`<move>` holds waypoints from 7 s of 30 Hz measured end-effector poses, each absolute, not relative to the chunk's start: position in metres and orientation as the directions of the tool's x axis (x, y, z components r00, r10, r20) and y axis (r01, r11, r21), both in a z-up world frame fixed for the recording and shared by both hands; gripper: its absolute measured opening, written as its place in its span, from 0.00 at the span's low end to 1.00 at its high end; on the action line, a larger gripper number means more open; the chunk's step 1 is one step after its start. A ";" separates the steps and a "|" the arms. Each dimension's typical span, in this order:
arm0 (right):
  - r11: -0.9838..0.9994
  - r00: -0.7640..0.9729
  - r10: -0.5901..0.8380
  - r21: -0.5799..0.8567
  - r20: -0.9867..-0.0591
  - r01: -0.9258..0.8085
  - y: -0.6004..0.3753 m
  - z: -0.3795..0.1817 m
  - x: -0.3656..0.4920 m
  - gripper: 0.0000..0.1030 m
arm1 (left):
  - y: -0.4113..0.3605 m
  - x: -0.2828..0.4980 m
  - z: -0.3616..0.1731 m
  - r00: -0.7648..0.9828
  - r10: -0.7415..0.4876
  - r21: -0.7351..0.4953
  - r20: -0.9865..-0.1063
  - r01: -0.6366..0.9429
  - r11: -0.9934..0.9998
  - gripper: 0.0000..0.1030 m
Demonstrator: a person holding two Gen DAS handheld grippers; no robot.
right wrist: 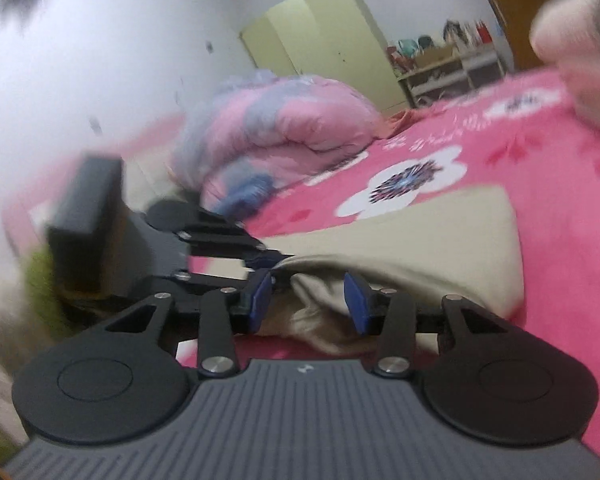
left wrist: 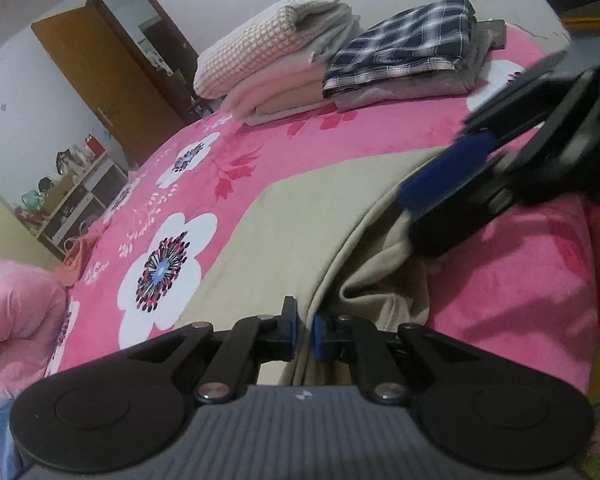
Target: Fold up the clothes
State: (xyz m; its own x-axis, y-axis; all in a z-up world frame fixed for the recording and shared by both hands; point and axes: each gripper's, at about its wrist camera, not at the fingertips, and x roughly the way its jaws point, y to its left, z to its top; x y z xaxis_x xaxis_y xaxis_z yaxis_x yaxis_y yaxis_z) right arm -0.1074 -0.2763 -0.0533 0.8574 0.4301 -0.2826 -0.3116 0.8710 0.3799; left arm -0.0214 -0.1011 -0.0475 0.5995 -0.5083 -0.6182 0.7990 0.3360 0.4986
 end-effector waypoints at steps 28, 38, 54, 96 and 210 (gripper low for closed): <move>0.756 0.941 0.000 -0.615 -0.339 -0.222 -0.228 -0.091 -0.115 0.05 | -0.099 0.031 -0.051 0.324 -0.559 0.104 -0.764 0.916 0.388 0.35; 0.720 0.844 0.433 0.684 -0.316 -0.113 -0.324 -0.089 -0.115 0.46 | -0.095 0.035 -0.045 0.330 -0.585 0.076 -0.741 0.907 0.415 0.18; 0.868 0.889 0.250 0.495 -0.383 -0.031 -0.269 -0.096 -0.075 0.06 | -0.078 0.038 -0.034 0.326 -0.662 0.046 -0.675 0.914 0.403 0.09; 0.942 0.914 0.239 0.309 -0.328 -0.135 -0.284 -0.087 -0.130 0.42 | -0.132 0.018 -0.043 0.501 -0.525 0.295 -0.687 0.854 0.429 0.09; 0.736 0.897 0.169 0.657 -0.408 0.160 -0.343 -0.093 -0.134 0.68 | -0.074 0.006 -0.048 0.496 -0.620 0.172 -0.609 0.845 0.506 0.09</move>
State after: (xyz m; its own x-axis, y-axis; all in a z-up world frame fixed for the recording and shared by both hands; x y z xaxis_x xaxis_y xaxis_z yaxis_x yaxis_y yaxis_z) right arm -0.1337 -0.3429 -0.0926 0.8970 0.1690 -0.4084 0.1605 0.7363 0.6573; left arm 0.0063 -0.0738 -0.0476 0.4955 -0.6197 -0.6086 0.8449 0.5064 0.1724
